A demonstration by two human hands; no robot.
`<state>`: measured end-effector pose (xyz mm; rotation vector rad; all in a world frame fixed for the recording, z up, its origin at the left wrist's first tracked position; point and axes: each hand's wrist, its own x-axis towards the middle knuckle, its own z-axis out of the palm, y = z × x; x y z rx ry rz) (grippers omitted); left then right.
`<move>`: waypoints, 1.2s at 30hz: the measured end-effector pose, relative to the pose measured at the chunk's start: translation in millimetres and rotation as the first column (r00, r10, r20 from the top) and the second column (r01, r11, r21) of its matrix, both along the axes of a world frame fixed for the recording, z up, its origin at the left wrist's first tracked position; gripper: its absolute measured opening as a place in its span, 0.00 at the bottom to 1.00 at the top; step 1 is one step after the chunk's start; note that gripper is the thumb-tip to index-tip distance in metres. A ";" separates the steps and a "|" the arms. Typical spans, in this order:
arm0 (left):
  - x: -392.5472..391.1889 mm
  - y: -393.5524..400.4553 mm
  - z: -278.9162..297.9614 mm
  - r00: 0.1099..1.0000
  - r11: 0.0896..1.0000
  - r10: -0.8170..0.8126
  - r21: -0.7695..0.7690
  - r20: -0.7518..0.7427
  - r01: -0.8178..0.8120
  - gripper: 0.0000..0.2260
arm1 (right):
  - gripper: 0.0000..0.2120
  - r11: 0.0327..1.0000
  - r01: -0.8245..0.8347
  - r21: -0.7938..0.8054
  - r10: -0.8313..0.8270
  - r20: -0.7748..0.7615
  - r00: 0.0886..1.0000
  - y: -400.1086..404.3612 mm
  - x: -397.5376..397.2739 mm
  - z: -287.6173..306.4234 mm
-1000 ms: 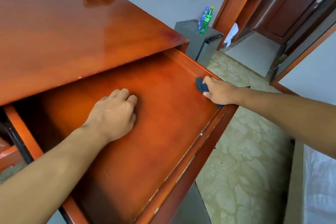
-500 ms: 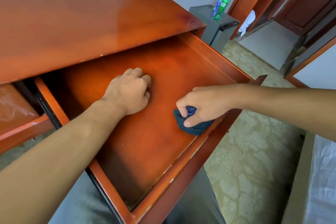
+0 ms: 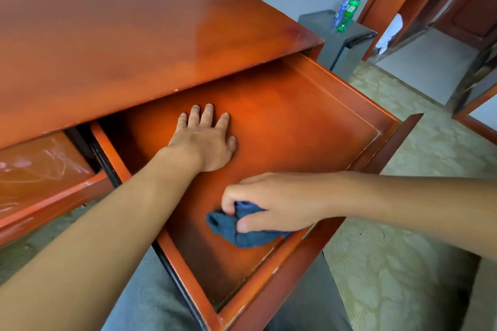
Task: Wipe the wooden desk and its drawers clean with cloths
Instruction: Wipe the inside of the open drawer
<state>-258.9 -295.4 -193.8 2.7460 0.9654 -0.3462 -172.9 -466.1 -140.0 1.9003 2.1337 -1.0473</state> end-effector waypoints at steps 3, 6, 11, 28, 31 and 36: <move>-10.9 -2.8 8.9 0.995 0.995 -0.098 -0.001 0.019 0.098 0.29 | 0.07 0.978 0.175 0.112 -0.198 0.236 0.951 19.3 48.7 -5.3; -43.9 0.4 21.7 0.983 0.984 -0.177 0.023 0.055 0.176 0.20 | 0.09 0.922 0.289 0.258 -0.379 0.451 0.808 46.6 109.8 -11.8; -102.5 -5.2 25.4 0.952 0.961 -0.196 0.240 0.234 0.139 0.26 | 0.07 0.798 0.394 0.457 -0.595 0.490 0.637 108.3 131.0 -34.4; -104.6 -13.3 15.5 0.739 0.975 0.164 0.007 0.653 -0.222 0.08 | 0.18 0.981 0.007 0.194 0.011 -0.092 0.996 1.4 17.5 -28.4; -104.6 -14.1 17.0 0.733 0.976 0.173 -0.015 0.658 -0.216 0.07 | 0.19 0.916 0.138 0.376 -0.214 0.168 0.962 29.8 59.4 -37.2; -105.6 -13.9 14.7 0.718 0.984 0.128 0.003 0.684 -0.179 0.08 | 0.22 0.727 0.309 0.613 -0.574 0.295 0.764 136.4 66.5 -59.7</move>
